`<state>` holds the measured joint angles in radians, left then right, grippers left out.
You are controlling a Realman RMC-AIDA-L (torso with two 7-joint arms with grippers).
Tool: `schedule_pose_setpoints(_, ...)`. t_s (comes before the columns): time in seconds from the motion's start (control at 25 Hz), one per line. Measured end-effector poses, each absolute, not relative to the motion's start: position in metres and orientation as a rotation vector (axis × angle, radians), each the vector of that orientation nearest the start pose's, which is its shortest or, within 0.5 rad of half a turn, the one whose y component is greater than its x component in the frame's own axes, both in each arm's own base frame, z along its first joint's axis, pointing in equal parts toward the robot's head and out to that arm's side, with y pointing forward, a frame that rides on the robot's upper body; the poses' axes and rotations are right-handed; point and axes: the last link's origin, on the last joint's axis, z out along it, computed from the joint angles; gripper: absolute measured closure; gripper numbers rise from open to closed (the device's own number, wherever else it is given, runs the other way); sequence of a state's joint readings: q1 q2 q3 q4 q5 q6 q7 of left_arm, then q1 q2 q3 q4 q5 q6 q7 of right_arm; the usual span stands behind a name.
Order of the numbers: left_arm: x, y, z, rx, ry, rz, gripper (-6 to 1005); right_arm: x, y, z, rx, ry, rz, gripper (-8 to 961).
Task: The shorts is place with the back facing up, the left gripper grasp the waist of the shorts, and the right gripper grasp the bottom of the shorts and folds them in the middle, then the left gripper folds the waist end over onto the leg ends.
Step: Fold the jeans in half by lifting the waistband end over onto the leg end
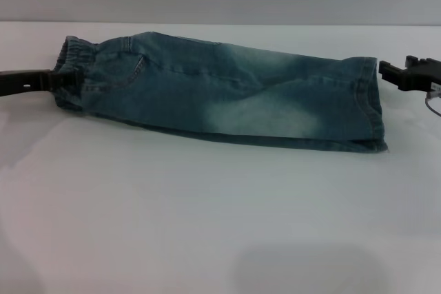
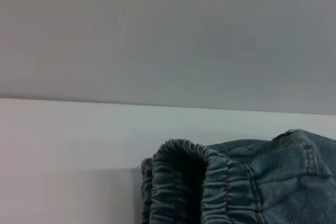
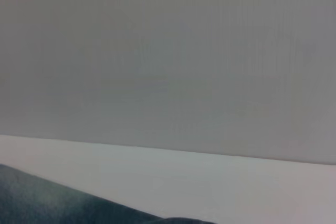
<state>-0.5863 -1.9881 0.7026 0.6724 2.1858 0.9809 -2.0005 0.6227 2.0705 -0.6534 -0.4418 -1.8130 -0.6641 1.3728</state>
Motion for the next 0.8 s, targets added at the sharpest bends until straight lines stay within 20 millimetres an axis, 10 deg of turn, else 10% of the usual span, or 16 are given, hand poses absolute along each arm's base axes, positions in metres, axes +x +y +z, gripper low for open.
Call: schedule_pose_setpoints(0.8,-0.329,0.398,0.049,-2.058,-1.278,-0.318,286,0.332,0.411,0.011,-1.950,0.956,0.353,395)
